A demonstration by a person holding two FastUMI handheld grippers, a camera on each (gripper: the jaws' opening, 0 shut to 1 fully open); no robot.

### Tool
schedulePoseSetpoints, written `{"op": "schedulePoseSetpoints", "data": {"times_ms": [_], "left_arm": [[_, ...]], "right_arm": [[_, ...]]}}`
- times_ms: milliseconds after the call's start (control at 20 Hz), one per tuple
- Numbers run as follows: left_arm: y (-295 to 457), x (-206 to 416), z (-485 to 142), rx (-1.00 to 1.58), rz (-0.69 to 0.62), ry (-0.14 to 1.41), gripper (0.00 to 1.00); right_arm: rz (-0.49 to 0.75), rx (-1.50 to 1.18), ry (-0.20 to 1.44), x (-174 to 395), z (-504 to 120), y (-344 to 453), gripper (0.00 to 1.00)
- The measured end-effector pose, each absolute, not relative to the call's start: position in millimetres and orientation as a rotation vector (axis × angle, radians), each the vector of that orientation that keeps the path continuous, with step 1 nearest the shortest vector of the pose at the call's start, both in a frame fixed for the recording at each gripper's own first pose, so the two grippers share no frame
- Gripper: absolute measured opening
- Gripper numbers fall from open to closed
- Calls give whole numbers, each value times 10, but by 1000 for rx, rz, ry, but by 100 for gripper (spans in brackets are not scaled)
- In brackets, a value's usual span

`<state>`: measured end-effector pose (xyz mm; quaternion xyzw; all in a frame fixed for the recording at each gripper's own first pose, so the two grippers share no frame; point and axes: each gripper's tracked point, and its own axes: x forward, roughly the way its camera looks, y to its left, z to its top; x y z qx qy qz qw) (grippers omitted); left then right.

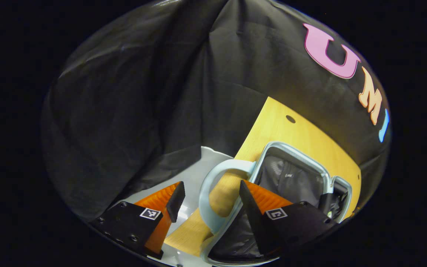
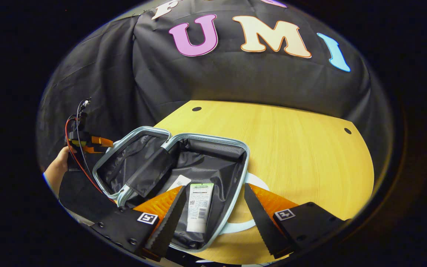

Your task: First open the suitcase, pack the skin care products into it, and then close the suitcase.

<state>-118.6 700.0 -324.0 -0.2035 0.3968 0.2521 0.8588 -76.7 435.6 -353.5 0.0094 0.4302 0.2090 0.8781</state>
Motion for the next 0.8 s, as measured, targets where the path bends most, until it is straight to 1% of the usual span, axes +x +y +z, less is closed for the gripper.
{"op": "schedulePoseSetpoints", "data": {"times_ms": [50, 100, 150, 200, 250, 300, 350, 400, 450, 550, 600, 650, 700, 750, 800], "left_arm": [[6972, -1104, -3187, -449, 506, 797, 84], [6989, -1056, -3178, -453, 505, 783, 82], [7034, -1102, -3253, -443, 520, 810, 82], [7051, -1135, -3342, -448, 536, 838, 81], [7065, -1139, -3414, -464, 544, 855, 86], [7088, -1122, -3492, -484, 544, 873, 82], [7082, -1125, -3563, -500, 544, 891, 81], [7077, -1134, -3647, -512, 545, 913, 77], [7116, -1171, -3703, -517, 546, 932, 67], [7156, -1259, -3746, -533, 552, 959, 33], [7174, -1273, -3679, -539, 557, 959, 15], [7141, -1221, -3740, -535, 554, 952, 17], [7101, -1181, -3697, -527, 551, 938, 12], [7025, -1195, -3661, -513, 550, 940, 9], [6974, -1197, -3563, -493, 545, 943, 4]], "right_arm": [[426, 18, 897, -753, -3532, 4339, 98], [417, 21, 898, -750, -3552, 4326, 98], [411, 28, 904, -756, -3567, 4325, 98], [409, 30, 913, -766, -3582, 4322, 93], [406, 25, 917, -767, -3589, 4309, 93], [405, 22, 915, -766, -3591, 4317, 93], [406, 20, 914, -769, -3580, 4327, 98], [406, 17, 912, -767, -3562, 4331, 98], [406, 14, 909, -766, -3548, 4326, 98], [400, 7, 898, -745, -3500, 4282, 98], [396, 6, 889, -730, -3471, 4249, 93], [390, 5, 880, -706, -3446, 4218, 93], [386, 6, 874, -690, -3434, 4175, 93], [383, 12, 868, -675, -3403, 4141, 98], [381, 17, 860, -669, -3376, 4116, 98]]}}
